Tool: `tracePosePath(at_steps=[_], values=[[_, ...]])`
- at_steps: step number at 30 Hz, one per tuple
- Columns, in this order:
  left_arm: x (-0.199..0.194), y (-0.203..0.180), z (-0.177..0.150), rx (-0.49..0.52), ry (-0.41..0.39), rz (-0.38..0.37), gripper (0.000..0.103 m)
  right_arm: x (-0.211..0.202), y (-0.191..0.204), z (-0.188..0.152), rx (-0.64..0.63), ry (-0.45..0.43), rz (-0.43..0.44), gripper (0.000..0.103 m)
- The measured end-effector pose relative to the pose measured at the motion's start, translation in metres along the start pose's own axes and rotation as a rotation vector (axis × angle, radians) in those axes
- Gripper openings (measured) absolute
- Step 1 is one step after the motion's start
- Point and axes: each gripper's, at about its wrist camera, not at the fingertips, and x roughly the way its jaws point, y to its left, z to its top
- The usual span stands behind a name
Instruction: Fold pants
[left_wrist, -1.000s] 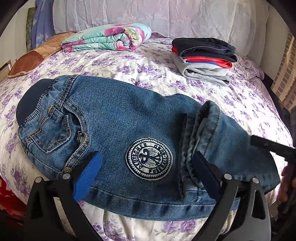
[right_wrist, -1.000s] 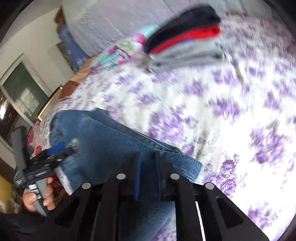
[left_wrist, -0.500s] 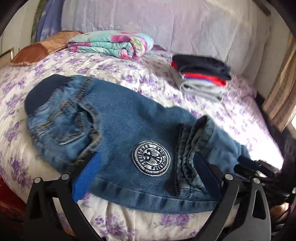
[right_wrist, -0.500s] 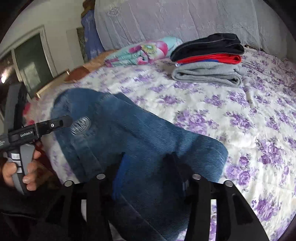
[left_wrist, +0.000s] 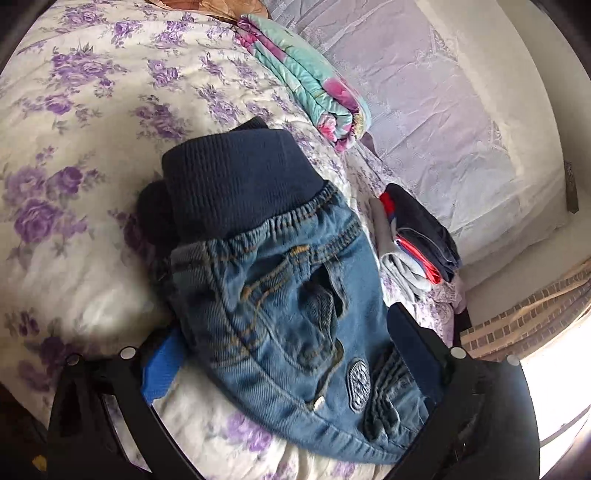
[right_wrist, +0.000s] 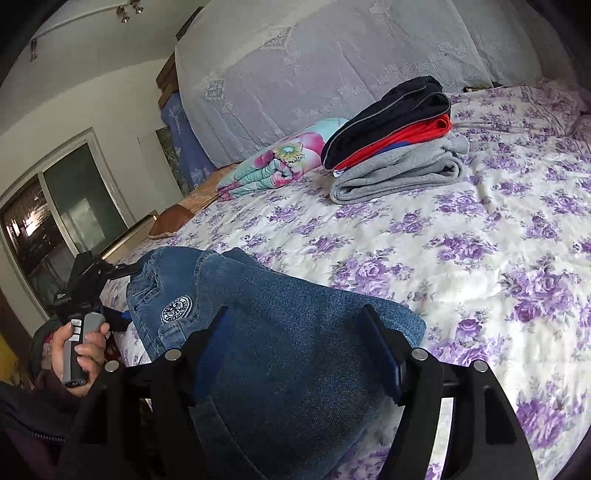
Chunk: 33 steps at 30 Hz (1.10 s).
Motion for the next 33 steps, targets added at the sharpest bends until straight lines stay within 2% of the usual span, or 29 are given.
tracePosePath(at_steps=[2,3,4,5,6,7,10,12,16,19,20,21,22,23,24,26,27,30,33], values=[[0.006,-0.006,0.002,0.000,-0.017,0.025,0.097,0.000,-0.004,0.000,0.015,-0.005,0.016,0.071],[0.004,-0.007,0.002,-0.012,-0.036,0.019,0.093,-0.001,-0.007,0.000,0.026,-0.008,0.026,0.070],[0.000,-0.009,0.001,-0.016,-0.058,0.011,0.076,-0.002,-0.008,-0.001,0.035,-0.012,0.033,0.070],[-0.007,-0.012,0.000,0.002,-0.084,0.007,0.063,-0.003,-0.010,-0.001,0.045,-0.017,0.039,0.069],[-0.014,-0.021,-0.002,0.058,-0.105,0.012,0.032,-0.005,-0.012,-0.002,0.054,-0.023,0.046,0.069],[-0.021,-0.036,-0.005,0.136,-0.125,0.026,0.023,-0.007,-0.013,-0.002,0.063,-0.030,0.053,0.069],[-0.040,-0.082,-0.022,0.344,-0.181,0.050,0.023,-0.011,-0.016,-0.002,0.084,-0.044,0.073,0.069],[-0.051,-0.121,-0.043,0.495,-0.191,0.018,0.023,-0.017,-0.019,0.000,0.105,-0.056,0.066,0.069],[-0.056,-0.201,-0.102,0.817,-0.142,-0.038,0.023,-0.053,-0.029,0.010,0.131,-0.140,0.027,0.069],[-0.027,-0.244,-0.165,1.061,0.013,-0.074,0.025,-0.084,-0.042,0.016,0.156,-0.194,-0.016,0.070],[-0.013,-0.250,-0.182,1.120,0.080,-0.084,0.032,-0.091,-0.046,0.017,0.171,-0.200,-0.026,0.071],[0.006,-0.252,-0.202,1.176,0.178,-0.099,0.049,-0.095,-0.051,0.016,0.189,-0.196,-0.029,0.076],[0.023,-0.250,-0.219,1.212,0.277,-0.115,0.060,-0.097,-0.056,0.014,0.215,-0.186,-0.024,0.080],[0.045,-0.244,-0.232,1.225,0.369,-0.128,0.075,-0.098,-0.059,0.011,0.239,-0.170,-0.016,0.087],[0.061,-0.237,-0.240,1.225,0.411,-0.122,0.080,-0.097,-0.060,0.007,0.260,-0.151,-0.002,0.088],[0.061,-0.238,-0.245,1.242,0.382,-0.150,0.097,-0.091,-0.058,0.003,0.278,-0.105,0.034,0.088],[0.056,-0.241,-0.242,1.230,0.373,-0.170,0.097,-0.087,-0.054,0.002,0.273,-0.081,0.046,0.088],[0.041,-0.242,-0.227,1.157,0.414,-0.250,0.097,-0.076,-0.037,0.007,0.229,-0.034,0.069,0.088],[0.018,-0.236,-0.206,1.116,0.371,-0.274,0.097,-0.065,-0.020,0.018,0.168,-0.003,0.082,0.088]])
